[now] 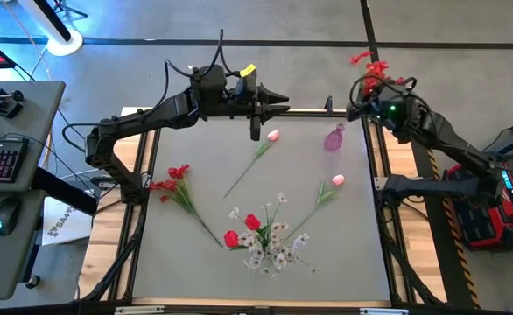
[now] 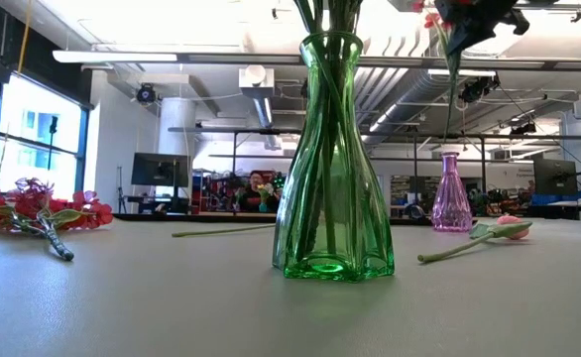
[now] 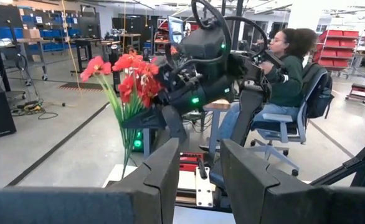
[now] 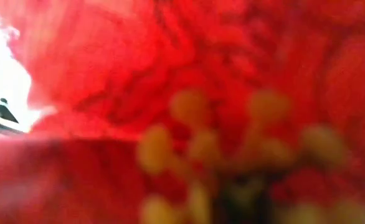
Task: Sort flowers into vase by color
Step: Put the right red flowers into the violet vase
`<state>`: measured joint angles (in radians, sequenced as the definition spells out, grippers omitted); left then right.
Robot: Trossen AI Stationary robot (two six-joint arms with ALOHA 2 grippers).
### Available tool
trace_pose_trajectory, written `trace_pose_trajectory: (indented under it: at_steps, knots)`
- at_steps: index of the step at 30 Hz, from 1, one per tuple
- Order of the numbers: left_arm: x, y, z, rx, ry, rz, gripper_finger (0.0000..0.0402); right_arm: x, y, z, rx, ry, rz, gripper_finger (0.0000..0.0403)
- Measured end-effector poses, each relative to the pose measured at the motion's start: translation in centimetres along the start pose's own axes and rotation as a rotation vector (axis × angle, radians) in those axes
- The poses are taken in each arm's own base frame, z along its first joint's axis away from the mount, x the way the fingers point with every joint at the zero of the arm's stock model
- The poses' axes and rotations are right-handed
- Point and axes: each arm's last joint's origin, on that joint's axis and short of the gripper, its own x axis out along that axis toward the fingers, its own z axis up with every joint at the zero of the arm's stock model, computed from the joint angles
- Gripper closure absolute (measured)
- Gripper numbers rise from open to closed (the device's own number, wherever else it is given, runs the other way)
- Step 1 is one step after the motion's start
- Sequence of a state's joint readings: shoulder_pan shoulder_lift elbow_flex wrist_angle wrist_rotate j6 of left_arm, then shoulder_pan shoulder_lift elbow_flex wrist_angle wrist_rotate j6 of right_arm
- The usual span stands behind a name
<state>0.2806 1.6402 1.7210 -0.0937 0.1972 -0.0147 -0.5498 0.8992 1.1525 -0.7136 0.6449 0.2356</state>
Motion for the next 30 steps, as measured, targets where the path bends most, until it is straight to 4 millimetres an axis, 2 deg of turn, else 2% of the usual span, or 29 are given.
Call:
trace_pose_trajectory:
  at_steps: [8, 18, 24, 30]
  knots:
    - [0.0, 0.0, 0.0, 0.0, 0.0, 0.0, 0.03, 0.2, 0.1, -1.1, 0.046, 0.097, 0.047, 0.0403]
    - [0.0, 0.0, 0.0, 0.0, 0.0, 0.0, 0.03, 1.1, 0.5, -1.9, -0.009, 0.161, 0.008, 0.0403]
    - [0.0, 0.0, 0.0, 0.0, 0.0, 0.0, 0.03, 2.6, 1.5, -2.3, 0.017, 0.214, 0.008, 0.0398]
    - [0.0, 0.0, 0.0, 0.0, 0.0, 0.0, 0.03, 4.4, 2.5, -2.9, 0.011, 0.265, -0.037, 0.0373]
